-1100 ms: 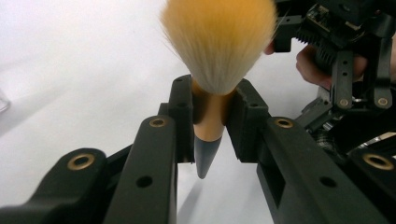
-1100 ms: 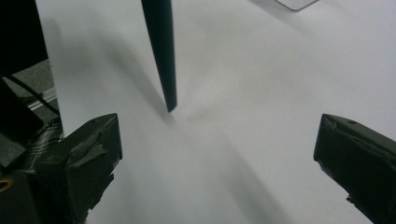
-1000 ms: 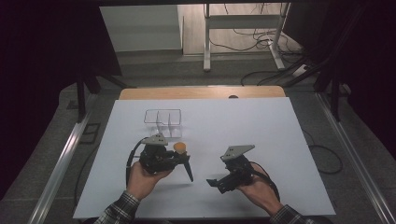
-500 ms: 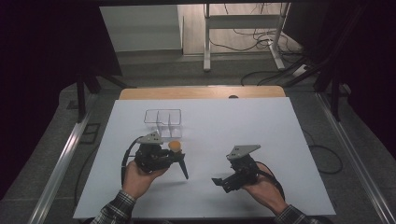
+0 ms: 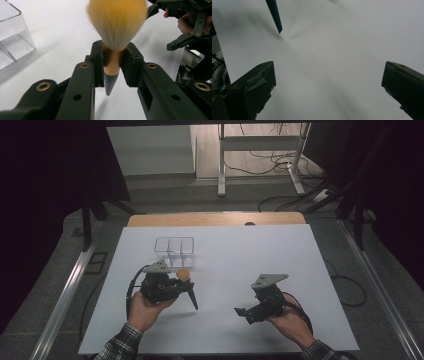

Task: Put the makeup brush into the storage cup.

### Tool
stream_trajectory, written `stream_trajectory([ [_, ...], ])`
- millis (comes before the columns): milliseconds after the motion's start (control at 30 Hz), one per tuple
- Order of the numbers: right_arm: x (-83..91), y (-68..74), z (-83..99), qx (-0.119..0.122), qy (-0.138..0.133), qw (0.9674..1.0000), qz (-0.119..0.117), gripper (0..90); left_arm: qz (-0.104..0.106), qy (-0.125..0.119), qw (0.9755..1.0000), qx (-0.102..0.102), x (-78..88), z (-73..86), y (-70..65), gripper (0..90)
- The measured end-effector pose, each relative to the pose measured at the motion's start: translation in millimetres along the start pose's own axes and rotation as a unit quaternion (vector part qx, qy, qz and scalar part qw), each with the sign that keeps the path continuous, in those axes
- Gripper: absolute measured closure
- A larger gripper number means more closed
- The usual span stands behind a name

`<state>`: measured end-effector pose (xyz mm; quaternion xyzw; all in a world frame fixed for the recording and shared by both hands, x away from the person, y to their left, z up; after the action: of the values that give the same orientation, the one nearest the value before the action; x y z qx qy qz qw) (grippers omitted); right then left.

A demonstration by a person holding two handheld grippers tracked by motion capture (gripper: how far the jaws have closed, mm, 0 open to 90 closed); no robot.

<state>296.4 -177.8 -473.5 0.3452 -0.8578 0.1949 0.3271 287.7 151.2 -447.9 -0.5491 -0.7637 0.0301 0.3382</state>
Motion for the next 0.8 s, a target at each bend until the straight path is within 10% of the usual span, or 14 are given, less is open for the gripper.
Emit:
stream_trajectory([
  [800, 13.1, -11.2, 12.7, 0.006, 0.012, 0.9995, 0.027, 0.0, -0.028, -0.01, 0.9996, 0.006, 11.9, 0.4, 6.8, 73.5],
])
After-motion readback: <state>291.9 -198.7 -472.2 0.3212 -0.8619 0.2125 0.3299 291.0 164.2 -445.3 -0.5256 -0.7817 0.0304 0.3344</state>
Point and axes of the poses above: each handheld gripper's, and its own axes: x roughly backward along the jaws, z roughly out of its underside, y roughly to its left, the point moved 1 cm from there along -x, roughly forward along the jaws, and after that the axes turned 15 degrees about z, right-handed, at the moved point
